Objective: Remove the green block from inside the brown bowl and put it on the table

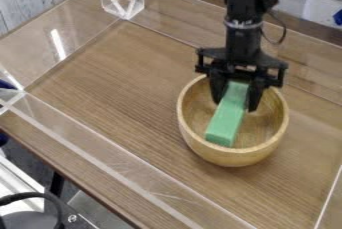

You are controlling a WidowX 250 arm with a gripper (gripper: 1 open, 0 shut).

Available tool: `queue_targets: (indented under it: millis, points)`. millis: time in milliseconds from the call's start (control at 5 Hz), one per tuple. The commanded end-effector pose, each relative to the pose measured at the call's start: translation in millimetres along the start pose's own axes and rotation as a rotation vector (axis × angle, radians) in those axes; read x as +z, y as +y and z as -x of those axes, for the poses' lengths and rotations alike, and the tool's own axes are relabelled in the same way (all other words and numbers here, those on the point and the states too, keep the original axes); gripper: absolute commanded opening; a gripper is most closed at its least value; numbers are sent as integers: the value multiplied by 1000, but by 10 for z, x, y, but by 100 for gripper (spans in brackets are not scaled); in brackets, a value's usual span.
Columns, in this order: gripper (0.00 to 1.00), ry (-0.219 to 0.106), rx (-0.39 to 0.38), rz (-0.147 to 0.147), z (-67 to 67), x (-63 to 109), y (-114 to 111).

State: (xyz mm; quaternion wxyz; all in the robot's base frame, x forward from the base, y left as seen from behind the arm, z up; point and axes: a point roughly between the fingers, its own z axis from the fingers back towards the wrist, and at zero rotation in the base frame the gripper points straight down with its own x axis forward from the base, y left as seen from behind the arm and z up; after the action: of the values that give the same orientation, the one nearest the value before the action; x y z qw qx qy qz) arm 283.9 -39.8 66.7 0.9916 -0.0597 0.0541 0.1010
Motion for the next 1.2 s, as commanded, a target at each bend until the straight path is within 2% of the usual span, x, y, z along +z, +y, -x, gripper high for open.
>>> queue_targets:
  millis: [0, 200, 400, 600, 800, 1000]
  points:
    - [0, -122, -6, 49, -91, 485, -15]
    - [0, -157, 26, 68, -82, 693, 187]
    - [0, -177, 101, 71, -114, 827, 632]
    - [0, -188, 160, 63, -93, 841, 1091]
    - [0, -200, 219, 47, -17, 786, 1513]
    - [0, -201, 256, 23, 77, 639, 1846]
